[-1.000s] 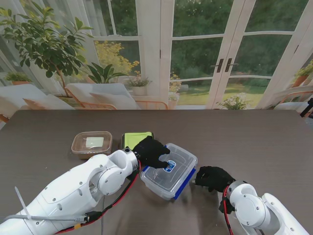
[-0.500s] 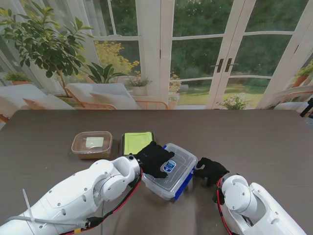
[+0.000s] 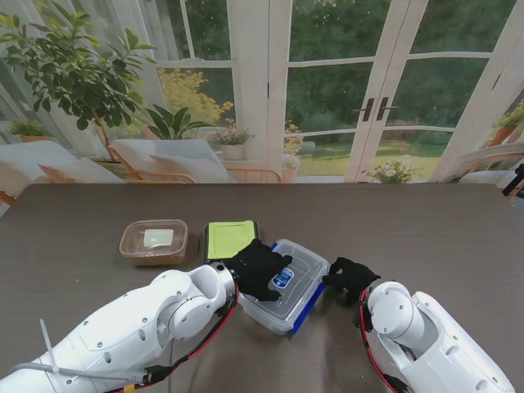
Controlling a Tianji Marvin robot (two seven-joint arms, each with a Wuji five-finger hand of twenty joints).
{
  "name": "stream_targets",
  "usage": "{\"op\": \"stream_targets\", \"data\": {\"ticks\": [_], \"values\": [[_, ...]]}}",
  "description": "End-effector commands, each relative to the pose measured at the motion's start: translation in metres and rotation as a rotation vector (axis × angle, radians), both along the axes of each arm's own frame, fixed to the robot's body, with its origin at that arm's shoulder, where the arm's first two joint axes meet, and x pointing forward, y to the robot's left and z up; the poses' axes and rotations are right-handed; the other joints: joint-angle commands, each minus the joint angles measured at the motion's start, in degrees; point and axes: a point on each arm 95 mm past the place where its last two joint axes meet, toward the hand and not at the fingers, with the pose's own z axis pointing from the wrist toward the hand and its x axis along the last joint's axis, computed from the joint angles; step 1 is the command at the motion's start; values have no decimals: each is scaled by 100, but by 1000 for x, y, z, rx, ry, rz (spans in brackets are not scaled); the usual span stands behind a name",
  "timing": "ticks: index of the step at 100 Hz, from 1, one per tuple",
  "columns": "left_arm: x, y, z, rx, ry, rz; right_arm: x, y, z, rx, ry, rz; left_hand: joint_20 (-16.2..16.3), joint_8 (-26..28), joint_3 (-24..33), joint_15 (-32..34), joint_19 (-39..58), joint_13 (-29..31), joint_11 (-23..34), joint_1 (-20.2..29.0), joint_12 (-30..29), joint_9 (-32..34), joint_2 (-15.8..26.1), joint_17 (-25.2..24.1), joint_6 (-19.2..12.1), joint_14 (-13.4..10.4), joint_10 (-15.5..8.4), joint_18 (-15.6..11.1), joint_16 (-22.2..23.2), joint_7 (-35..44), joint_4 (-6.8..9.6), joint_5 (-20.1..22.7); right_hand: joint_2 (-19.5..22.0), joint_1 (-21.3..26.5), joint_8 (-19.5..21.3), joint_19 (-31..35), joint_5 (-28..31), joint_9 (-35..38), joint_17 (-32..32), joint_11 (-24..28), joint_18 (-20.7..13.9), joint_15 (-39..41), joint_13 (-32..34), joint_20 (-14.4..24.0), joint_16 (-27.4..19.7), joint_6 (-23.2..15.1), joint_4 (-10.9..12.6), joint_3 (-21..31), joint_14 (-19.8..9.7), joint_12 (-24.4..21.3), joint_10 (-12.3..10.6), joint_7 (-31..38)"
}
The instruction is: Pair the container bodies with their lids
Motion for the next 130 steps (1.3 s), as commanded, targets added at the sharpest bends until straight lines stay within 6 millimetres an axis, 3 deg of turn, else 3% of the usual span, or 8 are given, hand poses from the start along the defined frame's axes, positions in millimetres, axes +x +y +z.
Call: {"op": "stream_targets", "data": {"ticks": [1, 41, 70, 87, 98, 130], "values": [[-5, 2, -12, 33, 36, -1, -5, 2, -14, 0, 54, 11, -28, -49, -73, -81, -168, -134, 24, -52, -51, -135, -228, -212, 110, -60, -108, -141, -13, -73, -230, -173, 271, -19, -57, 202, -129, -325, 526, -400, 51, -463, -250, -25, -244, -110, 30, -336, 112, -232, 152, 90], [-2, -5, 1, 5, 3, -29, -12, -5, -13, 25, 73, 25, 33, -95, -427, -102, -223, -100, 28, -29, -50, -116, 185, -196, -248, -35, -112, -104, -3, -97, -163, -401, 317, -122, -182, 128, -510, -574, 335, -429, -3, -451, -470, 4, -260, -93, 14, -1010, 118, -258, 90, -51], [-5, -15, 21, -29, -8, -85, -15, -12, -7, 49, 61, 9, 57, -140, -661, -154, -292, -113, 7, 81, -49, -117, 303, -219, -1145, 5, -112, -87, -15, -107, -112, -493, 433, -151, -229, 98, -582, -655, 247, -441, 2, -450, -560, 45, -260, -148, 36, -1313, 133, -264, 97, -43], [-5, -18, 16, -21, 37, -103, -12, -12, -7, 52, 78, 22, 53, -130, -770, -216, -425, -163, -28, 145, -57, -175, 340, -220, -1531, 0, -125, -102, -19, -69, -96, -332, 545, -228, -285, 83, -660, -736, 193, -449, -31, -340, -621, 84, -202, -274, 47, -1541, 107, -259, 64, -93], [-5, -18, 10, -12, 76, -99, -9, -13, -7, 53, 86, 36, 30, -105, -797, -256, -551, -211, -52, 193, -64, -215, 361, -228, -1729, 36, -78, -107, -21, -35, -93, -164, 647, -247, -362, 51, -752, -826, 124, -467, -63, -293, -706, 133, -169, -353, 67, -1969, 92, -244, 25, -162], [-2, -25, 0, 15, 116, -108, -5, -15, -3, 42, 92, 55, 51, -7, -914, -383, -840, -324, -109, 233, -72, -307, 485, -242, -1885, 38, -59, -107, -26, 66, -83, 353, 688, -384, -415, 6, -854, -949, -1, -472, -100, -265, -855, 177, -138, -373, 133, -2242, 83, -222, -15, -189]]}}
